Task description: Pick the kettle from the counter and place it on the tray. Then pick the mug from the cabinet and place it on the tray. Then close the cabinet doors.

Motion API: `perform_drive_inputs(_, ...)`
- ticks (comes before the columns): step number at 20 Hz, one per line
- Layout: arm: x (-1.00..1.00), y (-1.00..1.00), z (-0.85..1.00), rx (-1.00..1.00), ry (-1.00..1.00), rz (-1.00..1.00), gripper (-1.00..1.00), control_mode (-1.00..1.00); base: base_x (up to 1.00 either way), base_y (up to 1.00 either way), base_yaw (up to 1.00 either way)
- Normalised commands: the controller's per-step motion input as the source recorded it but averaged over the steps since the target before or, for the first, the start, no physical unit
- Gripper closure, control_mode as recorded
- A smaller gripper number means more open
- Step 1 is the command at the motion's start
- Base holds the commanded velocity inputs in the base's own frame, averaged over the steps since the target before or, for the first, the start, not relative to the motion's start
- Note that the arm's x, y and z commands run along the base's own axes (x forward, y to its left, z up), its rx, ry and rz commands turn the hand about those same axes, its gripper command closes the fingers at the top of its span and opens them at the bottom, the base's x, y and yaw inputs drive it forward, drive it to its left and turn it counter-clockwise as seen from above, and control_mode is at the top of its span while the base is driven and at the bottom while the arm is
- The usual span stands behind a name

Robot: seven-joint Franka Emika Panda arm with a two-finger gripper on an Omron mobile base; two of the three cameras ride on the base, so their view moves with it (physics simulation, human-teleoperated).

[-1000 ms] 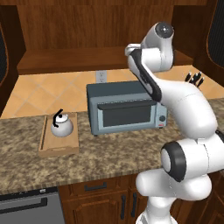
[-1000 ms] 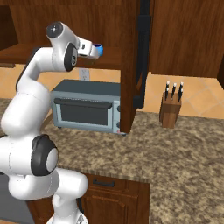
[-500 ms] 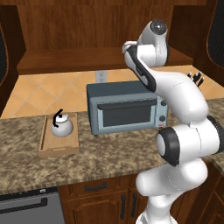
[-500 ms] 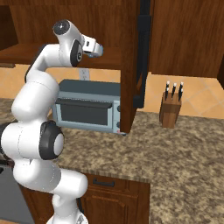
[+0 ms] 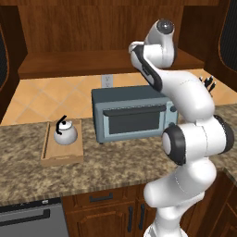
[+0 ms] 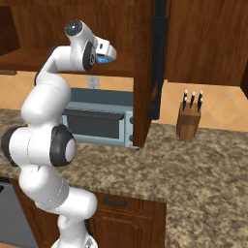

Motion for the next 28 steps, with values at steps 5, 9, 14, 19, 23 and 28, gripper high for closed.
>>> perform_drive_inputs(5, 0.32, 0.0, 0.0, 0.0, 0.0, 0.0, -1.0, -1.0, 0.0, 0.0, 0.0)
perform_drive_inputs(9, 0.14, 0.0, 0.0, 0.0, 0.0, 0.0, -1.0, -1.0, 0.0, 0.0, 0.0)
perform_drive_inputs(14, 0.0, 0.0, 0.0, 0.0, 0.0, 0.0, -1.0, -1.0, 0.0, 0.0, 0.0)
perform_drive_inputs(19, 0.0, 0.0, -0.06, 0.0, 0.0, 0.0, 1.0, -1.0, 0.0, 0.0, 0.0)
perform_drive_inputs(23, 0.0, 0.02, -0.16, 0.0, 0.0, -0.01, 1.0, -1.0, 0.0, 0.0, 0.0)
perform_drive_inputs(28, 0.0, 0.0, -0.12, 0.0, 0.0, -0.01, 1.0, -1.0, 0.0, 0.0, 0.0)
